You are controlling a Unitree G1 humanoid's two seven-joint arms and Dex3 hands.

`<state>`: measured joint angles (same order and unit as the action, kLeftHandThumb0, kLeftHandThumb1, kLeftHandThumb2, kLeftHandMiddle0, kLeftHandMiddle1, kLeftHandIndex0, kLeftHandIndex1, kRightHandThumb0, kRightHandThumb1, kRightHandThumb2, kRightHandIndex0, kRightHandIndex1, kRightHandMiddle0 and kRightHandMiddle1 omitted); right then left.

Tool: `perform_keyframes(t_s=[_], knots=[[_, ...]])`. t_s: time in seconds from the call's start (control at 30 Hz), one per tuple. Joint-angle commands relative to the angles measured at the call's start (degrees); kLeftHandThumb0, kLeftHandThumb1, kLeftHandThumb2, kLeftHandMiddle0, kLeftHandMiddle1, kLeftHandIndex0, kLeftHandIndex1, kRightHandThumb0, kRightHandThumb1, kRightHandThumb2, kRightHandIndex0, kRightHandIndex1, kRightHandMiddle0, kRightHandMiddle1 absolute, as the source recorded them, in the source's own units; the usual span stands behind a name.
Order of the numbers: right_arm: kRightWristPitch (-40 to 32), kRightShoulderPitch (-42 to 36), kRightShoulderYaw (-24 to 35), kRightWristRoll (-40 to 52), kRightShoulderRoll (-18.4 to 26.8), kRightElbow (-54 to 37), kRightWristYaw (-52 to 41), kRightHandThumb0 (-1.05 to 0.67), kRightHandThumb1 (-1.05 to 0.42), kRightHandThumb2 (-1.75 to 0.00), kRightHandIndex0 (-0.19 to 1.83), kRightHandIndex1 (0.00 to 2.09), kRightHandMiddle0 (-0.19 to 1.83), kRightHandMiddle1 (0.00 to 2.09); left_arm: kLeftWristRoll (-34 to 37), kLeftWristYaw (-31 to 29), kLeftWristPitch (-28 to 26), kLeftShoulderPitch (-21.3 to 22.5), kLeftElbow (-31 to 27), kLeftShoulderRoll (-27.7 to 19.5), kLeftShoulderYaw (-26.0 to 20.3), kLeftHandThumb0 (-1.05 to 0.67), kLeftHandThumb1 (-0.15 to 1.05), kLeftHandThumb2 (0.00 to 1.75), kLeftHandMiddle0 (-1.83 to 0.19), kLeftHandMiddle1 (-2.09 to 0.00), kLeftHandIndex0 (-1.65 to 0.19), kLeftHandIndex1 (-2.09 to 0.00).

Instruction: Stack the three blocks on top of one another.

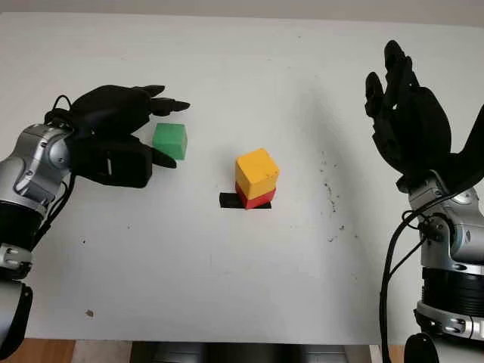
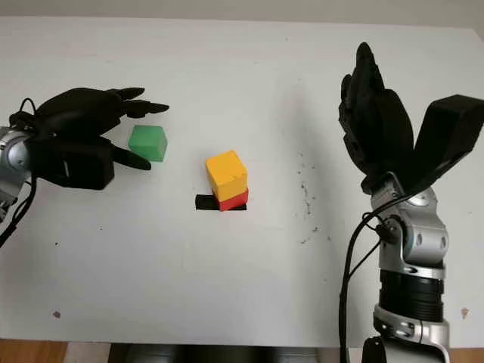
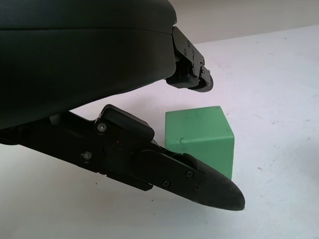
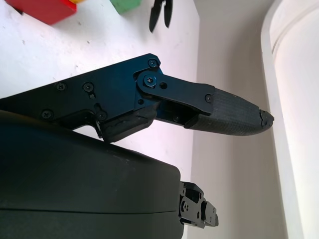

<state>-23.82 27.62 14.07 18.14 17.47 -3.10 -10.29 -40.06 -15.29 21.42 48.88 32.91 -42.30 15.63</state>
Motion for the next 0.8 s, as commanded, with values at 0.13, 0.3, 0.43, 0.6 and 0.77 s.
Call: perform_keyframes(t_s=[0.13, 0.3, 0.43, 0.6, 0.77], knots=[[1.4, -1.3, -0.9, -1.2, -0.6, -1.3, 0.2, -0.83, -1.05, -0.72, -0.19, 0.0, -0.19, 0.0, -3.9, 7.1, 0.7, 1.5, 3.3, 1.1, 2.7, -0.81, 0.93, 0.04, -0.12, -0.06, -0.38, -0.09], [1.1, -1.5, -0.9, -1.3, -0.6, -1.6, 0.4, -0.82, -1.05, -0.7, -0.19, 0.0, -0.19, 0.0, -8.1, 11.6, 0.1, 2.1, 4.1, 1.1, 5.1, -0.79, 0.95, 0.05, -0.13, -0.06, -0.45, -0.11], [1.2, -1.6, -0.9, -1.5, -0.3, -1.4, 0.1, -0.83, -1.05, -0.69, -0.19, 0.0, -0.19, 0.0, -9.7, 14.0, -0.5, 1.8, 3.6, 1.2, 5.6, -0.79, 0.96, 0.06, -0.17, -0.07, -0.56, -0.17], [1.4, -1.3, -0.9, -1.7, -0.4, -1.2, -0.2, -0.83, -1.05, -0.68, -0.19, 0.0, -0.19, 0.0, -10.7, 19.5, 1.2, 1.4, 4.6, 1.1, 5.9, -0.76, 0.96, 0.06, -0.34, -0.07, -0.31, -1.19], [1.3, -1.3, -1.0, -1.9, -0.2, -1.5, -0.5, -0.82, -1.05, -0.69, -0.19, 0.0, -0.19, 0.0, -9.8, 21.8, 3.0, 1.0, 5.3, 1.0, 5.4, -0.69, 0.95, 0.05, -0.41, -0.09, -0.35, -1.45]])
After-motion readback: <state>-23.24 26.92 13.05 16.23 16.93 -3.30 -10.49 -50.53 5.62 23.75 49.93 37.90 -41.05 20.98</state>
